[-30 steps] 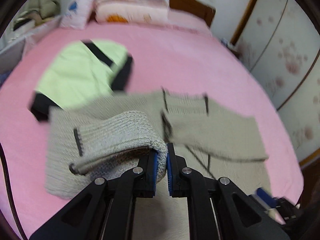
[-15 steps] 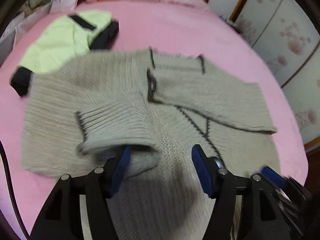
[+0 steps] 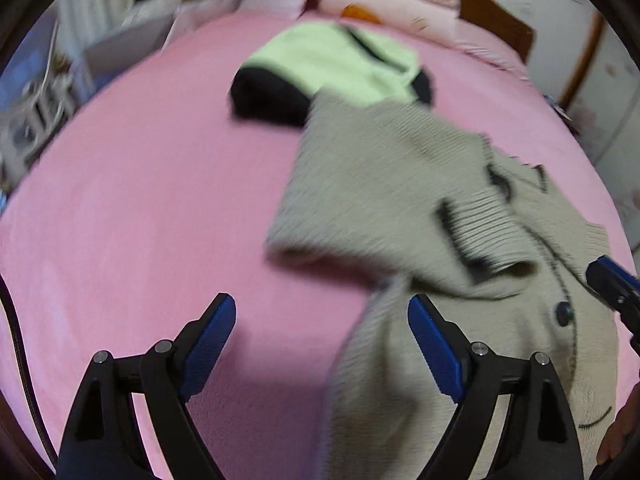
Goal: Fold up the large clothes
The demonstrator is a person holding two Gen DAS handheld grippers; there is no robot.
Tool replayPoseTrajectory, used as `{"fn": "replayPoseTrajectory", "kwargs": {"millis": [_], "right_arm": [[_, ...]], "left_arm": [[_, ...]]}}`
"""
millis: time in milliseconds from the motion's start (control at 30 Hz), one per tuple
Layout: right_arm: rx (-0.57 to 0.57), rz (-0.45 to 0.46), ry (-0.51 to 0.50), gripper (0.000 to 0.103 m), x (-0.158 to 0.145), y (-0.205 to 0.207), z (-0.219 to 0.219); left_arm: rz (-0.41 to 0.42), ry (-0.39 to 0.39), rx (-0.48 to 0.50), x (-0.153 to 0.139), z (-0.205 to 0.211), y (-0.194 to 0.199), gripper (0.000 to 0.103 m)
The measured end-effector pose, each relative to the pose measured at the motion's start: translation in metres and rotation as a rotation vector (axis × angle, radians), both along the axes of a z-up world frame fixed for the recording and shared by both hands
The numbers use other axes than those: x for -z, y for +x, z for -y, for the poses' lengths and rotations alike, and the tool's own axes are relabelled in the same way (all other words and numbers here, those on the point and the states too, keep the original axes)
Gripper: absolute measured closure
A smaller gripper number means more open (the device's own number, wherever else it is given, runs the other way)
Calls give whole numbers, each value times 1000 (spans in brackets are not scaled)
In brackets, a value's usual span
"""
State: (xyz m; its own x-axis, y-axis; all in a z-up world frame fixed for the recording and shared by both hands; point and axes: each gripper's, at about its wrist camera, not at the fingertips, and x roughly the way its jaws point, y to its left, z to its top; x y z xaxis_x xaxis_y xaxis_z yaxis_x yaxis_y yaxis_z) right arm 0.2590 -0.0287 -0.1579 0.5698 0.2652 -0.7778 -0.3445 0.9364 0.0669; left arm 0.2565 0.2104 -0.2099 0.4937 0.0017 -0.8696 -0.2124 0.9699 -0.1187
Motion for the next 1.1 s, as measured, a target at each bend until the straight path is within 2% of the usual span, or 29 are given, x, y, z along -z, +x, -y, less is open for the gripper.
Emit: {"fn": "replayPoseTrajectory", "kwargs": {"millis": [167, 267, 533, 600, 700, 800, 933, 1000, 1100], "right_arm": [[-151, 45, -217, 64, 26, 4, -46], [-188, 81, -323, 64, 38, 8, -61], [-272, 65, -462, 65, 66, 37, -87], [-268, 60, -453, 96, 64, 42, -88], [-210, 94, -365, 96, 38, 49, -77], [-118, 164, -271, 96, -4, 56, -52], [35, 257, -122, 96, -63, 71, 4], [107, 278, -45, 96, -83, 77, 37], [224, 307, -22, 96, -93, 85, 84]], "left_arm": [[-23, -108, -42, 27, -17, 2, 16], [-24, -151, -38, 34, -21, 6, 16], [-24, -208, 9, 38, -10, 14, 16], [-24, -215, 13, 37, -6, 16, 16], [-27, -214, 19, 36, 2, 23, 16], [-28, -198, 15, 33, 7, 31, 16], [-31, -159, -14, 29, 15, 46, 16], [-25, -126, -26, 27, 18, 51, 16], [-18, -65, -51, 25, 25, 58, 19]]}}
